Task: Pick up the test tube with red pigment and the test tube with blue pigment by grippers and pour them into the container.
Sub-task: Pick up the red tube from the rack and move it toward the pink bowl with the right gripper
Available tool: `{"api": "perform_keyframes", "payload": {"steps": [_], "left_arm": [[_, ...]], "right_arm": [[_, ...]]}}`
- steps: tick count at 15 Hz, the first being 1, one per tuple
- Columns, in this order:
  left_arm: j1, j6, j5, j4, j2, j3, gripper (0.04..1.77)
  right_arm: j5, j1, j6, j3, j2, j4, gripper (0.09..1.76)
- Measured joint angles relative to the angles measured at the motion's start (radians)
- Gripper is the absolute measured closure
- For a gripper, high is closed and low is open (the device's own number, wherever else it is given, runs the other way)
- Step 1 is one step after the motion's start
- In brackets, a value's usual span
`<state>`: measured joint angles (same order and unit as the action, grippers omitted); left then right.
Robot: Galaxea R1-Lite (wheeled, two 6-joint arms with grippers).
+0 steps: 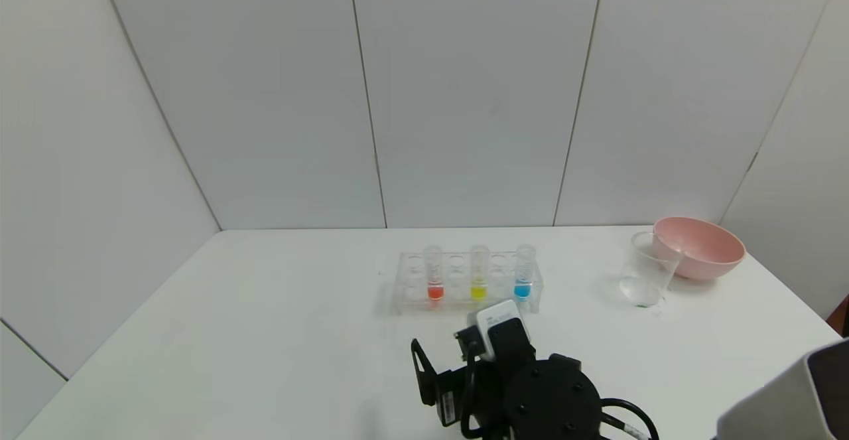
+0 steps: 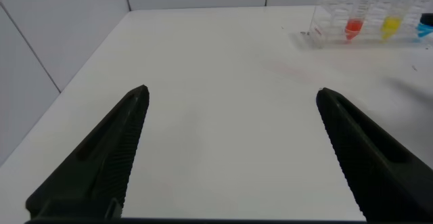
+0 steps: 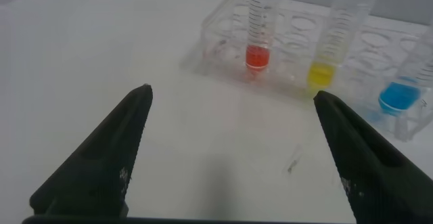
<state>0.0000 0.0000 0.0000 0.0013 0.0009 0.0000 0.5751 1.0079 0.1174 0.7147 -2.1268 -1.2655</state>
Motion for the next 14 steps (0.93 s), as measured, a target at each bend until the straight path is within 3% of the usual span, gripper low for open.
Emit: {"api": "perform_keyframes", "payload": {"steps": [9,14], "left_arm": [[0.0,0.0,0.0,0.0,0.0,0.0,0.05],[0.0,0.0,0.0,0.0,0.0,0.0,0.05]], "right_arm": [[-0.121,-0.121,-0.057,0.371,-0.172,0.113,0.14],[-0.14,-0.17,-0.064,0.499,-0.25,0.162,0.14]]}}
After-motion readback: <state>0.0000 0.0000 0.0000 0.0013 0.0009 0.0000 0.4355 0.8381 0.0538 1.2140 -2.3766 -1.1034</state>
